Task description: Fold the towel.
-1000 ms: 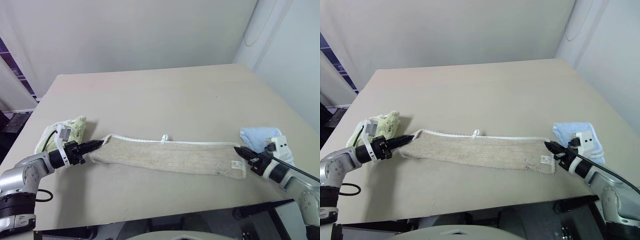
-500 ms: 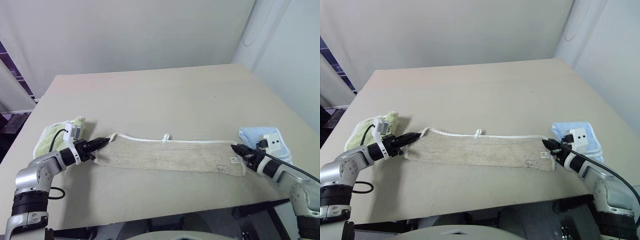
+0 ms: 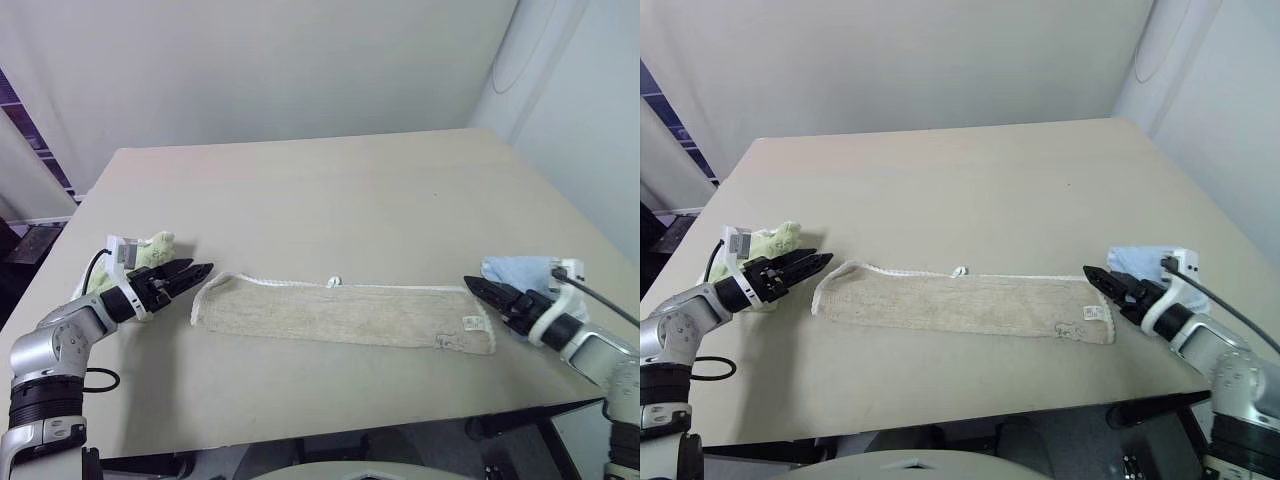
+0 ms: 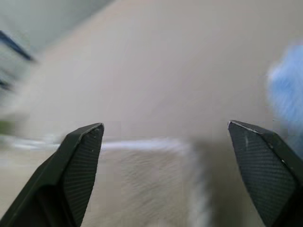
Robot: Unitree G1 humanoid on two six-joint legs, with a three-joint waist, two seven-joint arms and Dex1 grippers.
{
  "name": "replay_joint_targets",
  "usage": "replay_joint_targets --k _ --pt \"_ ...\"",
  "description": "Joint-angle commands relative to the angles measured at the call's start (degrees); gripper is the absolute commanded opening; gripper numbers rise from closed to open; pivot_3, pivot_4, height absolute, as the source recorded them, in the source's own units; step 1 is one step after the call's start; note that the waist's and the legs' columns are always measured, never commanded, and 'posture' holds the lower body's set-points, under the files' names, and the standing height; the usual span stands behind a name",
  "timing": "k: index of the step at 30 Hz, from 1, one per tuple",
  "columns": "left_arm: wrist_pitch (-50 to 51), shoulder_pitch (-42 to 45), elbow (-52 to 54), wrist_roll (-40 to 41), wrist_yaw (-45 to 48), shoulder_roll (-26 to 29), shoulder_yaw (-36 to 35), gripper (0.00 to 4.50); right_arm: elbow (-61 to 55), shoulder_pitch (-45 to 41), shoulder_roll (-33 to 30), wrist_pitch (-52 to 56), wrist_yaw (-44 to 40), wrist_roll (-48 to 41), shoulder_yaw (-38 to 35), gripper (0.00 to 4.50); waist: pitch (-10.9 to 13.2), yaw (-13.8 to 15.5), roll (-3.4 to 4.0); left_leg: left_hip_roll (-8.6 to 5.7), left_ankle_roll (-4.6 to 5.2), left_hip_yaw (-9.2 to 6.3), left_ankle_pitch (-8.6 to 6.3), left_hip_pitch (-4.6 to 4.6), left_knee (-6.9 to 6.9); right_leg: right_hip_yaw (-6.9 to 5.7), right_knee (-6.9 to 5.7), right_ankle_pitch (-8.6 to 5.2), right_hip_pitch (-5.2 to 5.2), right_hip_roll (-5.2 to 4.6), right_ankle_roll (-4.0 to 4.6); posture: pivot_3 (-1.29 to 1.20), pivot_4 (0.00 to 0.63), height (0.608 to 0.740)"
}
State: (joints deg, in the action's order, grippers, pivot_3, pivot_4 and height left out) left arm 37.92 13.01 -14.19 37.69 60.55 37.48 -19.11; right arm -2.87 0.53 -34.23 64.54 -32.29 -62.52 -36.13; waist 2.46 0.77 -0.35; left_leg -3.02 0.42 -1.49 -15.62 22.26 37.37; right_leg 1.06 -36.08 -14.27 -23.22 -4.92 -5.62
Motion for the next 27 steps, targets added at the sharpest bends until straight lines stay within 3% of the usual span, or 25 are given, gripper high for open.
replay_joint_targets --k 1,7,10,14,27 --pt "1.3 0.7 5.5 3.1 1.9 -0.4 0.3 4.48 -1.6 1.2 -0.8 8.4 3.8 -17.8 -6.2 4.42 0.0 0.0 0.00 0.00 0.00 0.00 0.00 0.01 -0.03 0.00 0.00 0.00 0.00 -0.01 0.00 0.00 0.000 0.740" --pt "-0.6 0.7 6.9 1.7 5.4 -2.7 5.4 4.48 -6.4 10.1 -0.2 9.1 14.2 -39.7 0.1 4.42 0.0 -0.2 0.02 0.00 0.01 0.01 0.00 -0.07 -0.02 0.01 0.00 -0.01 0.09 -0.02 0.00 0.00 0.000 0.740" --pt "-1.4 0.6 6.7 1.0 6.3 -3.1 7.1 4.48 -9.3 14.9 -0.4 6.6 17.8 -44.6 4.4 4.42 0.0 -0.2 0.02 0.01 0.02 0.01 0.01 -0.07 0.00 0.01 0.00 -0.01 0.10 -0.01 -0.01 0.00 0.000 0.740" --pt "-2.4 -0.2 6.9 0.0 7.3 -3.1 8.9 4.48 -10.2 18.7 -1.2 2.7 21.6 -47.3 8.0 4.42 0.0 -0.1 0.01 0.01 0.02 0.02 0.01 -0.05 0.07 0.01 0.05 -0.02 0.13 -0.01 -0.01 0.00 0.000 0.740" --pt "-6.1 -2.0 3.9 -3.0 9.5 -3.2 11.3 4.48 -2.8 19.7 -3.6 -2.8 30.0 -41.4 10.6 4.42 -0.1 -0.1 -0.03 0.02 0.03 0.03 0.00 -0.03 0.06 0.00 0.08 -0.03 0.13 -0.03 -0.01 0.00 0.000 0.740"
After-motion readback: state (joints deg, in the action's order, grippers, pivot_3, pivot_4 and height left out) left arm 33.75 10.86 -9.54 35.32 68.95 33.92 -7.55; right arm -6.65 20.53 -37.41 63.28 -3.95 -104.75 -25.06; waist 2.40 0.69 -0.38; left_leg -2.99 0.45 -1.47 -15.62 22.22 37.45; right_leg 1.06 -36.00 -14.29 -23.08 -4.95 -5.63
